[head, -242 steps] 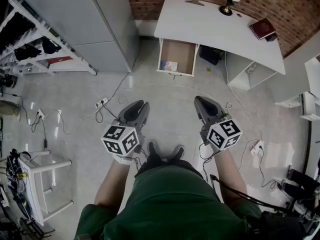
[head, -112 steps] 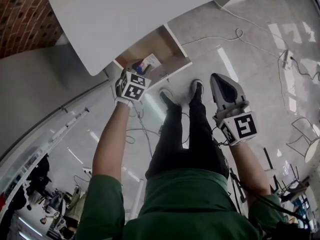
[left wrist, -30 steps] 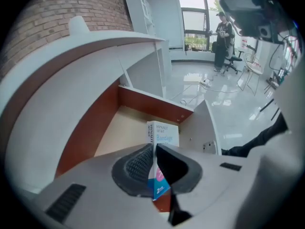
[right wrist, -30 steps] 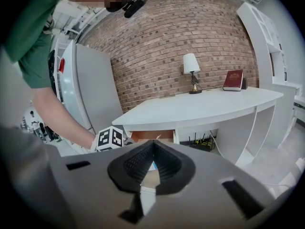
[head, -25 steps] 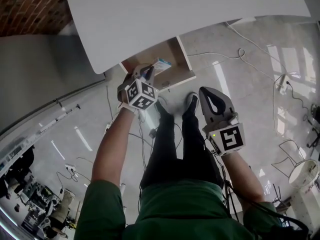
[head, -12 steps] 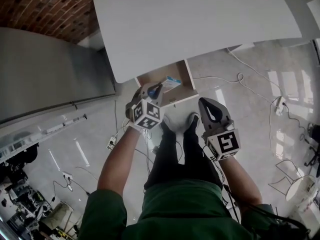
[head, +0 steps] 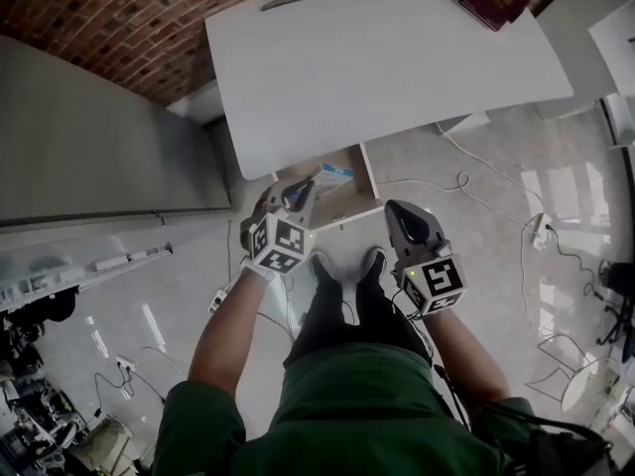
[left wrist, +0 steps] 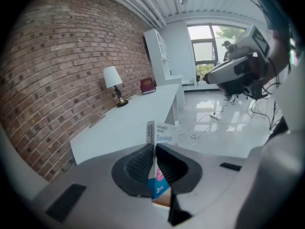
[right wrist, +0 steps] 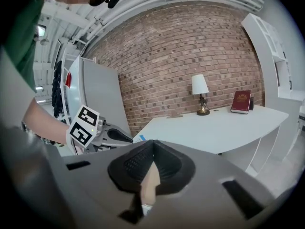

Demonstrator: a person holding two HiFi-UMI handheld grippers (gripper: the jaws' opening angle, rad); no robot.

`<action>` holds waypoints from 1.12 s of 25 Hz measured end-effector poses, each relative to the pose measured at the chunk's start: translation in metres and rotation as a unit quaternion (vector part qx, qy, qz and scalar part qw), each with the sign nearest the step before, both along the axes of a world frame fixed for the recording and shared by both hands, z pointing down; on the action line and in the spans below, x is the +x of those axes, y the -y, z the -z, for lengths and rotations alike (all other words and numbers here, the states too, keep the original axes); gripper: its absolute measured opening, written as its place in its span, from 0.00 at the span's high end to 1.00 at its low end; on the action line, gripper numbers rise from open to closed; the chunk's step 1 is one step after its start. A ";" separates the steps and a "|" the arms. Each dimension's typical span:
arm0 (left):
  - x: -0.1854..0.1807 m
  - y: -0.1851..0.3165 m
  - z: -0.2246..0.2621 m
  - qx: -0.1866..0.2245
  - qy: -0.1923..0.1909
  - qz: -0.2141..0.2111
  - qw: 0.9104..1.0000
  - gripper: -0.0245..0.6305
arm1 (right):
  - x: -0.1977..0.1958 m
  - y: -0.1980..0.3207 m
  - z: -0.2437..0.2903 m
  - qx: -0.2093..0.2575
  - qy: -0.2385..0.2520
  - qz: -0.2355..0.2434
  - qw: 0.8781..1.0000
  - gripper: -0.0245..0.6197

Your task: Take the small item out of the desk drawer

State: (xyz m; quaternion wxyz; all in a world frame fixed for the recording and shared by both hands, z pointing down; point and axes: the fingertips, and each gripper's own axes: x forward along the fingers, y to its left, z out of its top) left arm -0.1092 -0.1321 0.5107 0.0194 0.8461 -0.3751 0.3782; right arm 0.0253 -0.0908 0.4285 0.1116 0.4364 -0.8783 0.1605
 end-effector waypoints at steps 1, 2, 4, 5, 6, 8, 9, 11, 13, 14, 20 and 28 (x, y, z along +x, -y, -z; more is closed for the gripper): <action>0.000 -0.001 0.008 0.004 -0.005 0.002 1.000 0.92 | 0.002 0.000 0.003 0.001 -0.001 0.000 1.000 0.96; 0.000 -0.002 0.016 0.007 -0.009 0.005 1.000 0.92 | 0.003 -0.001 0.007 0.002 -0.002 0.000 1.000 0.96; -0.001 -0.004 0.031 0.014 -0.017 0.008 1.000 0.92 | 0.005 0.000 0.015 0.005 -0.003 -0.001 1.000 0.96; -0.001 -0.004 0.039 0.017 -0.020 0.009 1.000 0.92 | 0.006 0.000 0.019 0.006 -0.002 -0.002 1.000 0.96; -0.002 -0.005 0.046 0.021 -0.023 0.010 0.999 0.92 | 0.006 0.001 0.023 0.008 0.000 -0.003 1.000 0.96; -0.004 -0.005 0.059 0.028 -0.027 0.013 0.999 0.92 | 0.007 0.003 0.030 0.006 0.004 -0.006 1.000 0.96; -0.004 -0.006 0.064 0.031 -0.029 0.014 0.999 0.92 | 0.008 0.004 0.033 0.004 0.005 -0.008 1.000 0.96; -0.005 -0.007 0.075 0.037 -0.033 0.016 0.999 0.92 | 0.009 0.006 0.038 -0.002 0.007 -0.011 1.000 0.96; -0.006 -0.008 0.086 0.043 -0.036 0.016 0.998 0.93 | 0.009 0.007 0.044 -0.002 0.009 -0.014 1.000 0.96; -0.006 -0.009 0.092 0.046 -0.037 0.016 0.998 0.93 | 0.009 0.008 0.048 0.000 0.010 -0.014 1.000 0.96; -0.007 -0.009 0.126 0.067 -0.040 0.013 0.997 0.93 | 0.005 0.010 0.068 0.015 0.010 -0.007 1.000 0.96; -0.012 -0.006 0.187 0.091 -0.074 0.023 0.993 0.93 | 0.005 0.015 0.079 0.010 0.014 -0.003 1.000 0.96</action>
